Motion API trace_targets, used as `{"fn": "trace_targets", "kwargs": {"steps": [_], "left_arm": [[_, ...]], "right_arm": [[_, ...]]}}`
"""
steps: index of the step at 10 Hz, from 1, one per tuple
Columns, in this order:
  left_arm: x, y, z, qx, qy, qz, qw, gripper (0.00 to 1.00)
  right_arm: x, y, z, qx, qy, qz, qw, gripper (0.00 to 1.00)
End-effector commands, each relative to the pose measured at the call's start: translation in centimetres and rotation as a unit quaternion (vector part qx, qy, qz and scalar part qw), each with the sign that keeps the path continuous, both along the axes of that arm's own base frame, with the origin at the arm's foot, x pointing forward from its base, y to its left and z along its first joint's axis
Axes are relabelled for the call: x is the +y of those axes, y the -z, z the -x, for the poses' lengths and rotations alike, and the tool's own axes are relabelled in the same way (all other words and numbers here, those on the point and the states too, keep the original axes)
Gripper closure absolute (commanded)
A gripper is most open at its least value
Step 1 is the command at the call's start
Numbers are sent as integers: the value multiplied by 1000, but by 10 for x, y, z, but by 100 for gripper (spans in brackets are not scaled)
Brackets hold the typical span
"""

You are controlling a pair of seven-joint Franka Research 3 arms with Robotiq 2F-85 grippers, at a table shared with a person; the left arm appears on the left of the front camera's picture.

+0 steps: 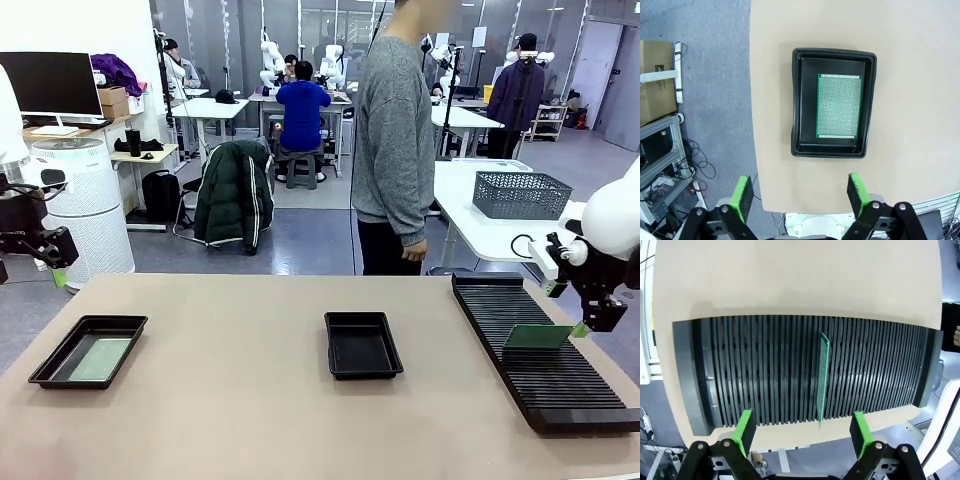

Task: Inspect and transfer BCBs to ESD trays.
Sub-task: Pick up the Blank PCB from the PCB Rack and place it in the right ESD tray.

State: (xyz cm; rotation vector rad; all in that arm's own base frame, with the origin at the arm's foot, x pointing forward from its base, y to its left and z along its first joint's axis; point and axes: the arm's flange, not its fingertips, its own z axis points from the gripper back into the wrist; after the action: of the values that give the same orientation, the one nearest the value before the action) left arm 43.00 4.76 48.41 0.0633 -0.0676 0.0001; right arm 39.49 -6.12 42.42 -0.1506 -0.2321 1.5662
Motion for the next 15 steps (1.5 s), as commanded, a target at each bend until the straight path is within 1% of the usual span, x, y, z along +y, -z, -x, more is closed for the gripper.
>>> {"fn": "trace_targets", "kwargs": {"steps": [1, 3, 5, 8, 11, 15], "left_arm": [[0, 1, 0, 0, -2, 7, 1000, 0], [0, 1, 0, 0, -2, 7, 1000, 0], [0, 1, 0, 0, -2, 7, 1000, 0], [0, 1, 0, 0, -2, 7, 1000, 0], [0, 1, 0, 0, -2, 7, 1000, 0], [0, 1, 0, 0, -2, 7, 1000, 0]], "right_arm": [[-11, 20, -8, -8, -14, -3, 1000, 0], [-18, 36, -21, -2, -14, -12, 1000, 0], [-20, 48, -27, 0, -22, -26, 999, 0], [-17, 55, -29, -2, -17, -29, 999, 0], [-8, 61, -31, 1, 2, -29, 1000, 0], [1, 69, -32, 4, 26, -12, 1000, 0]]}}
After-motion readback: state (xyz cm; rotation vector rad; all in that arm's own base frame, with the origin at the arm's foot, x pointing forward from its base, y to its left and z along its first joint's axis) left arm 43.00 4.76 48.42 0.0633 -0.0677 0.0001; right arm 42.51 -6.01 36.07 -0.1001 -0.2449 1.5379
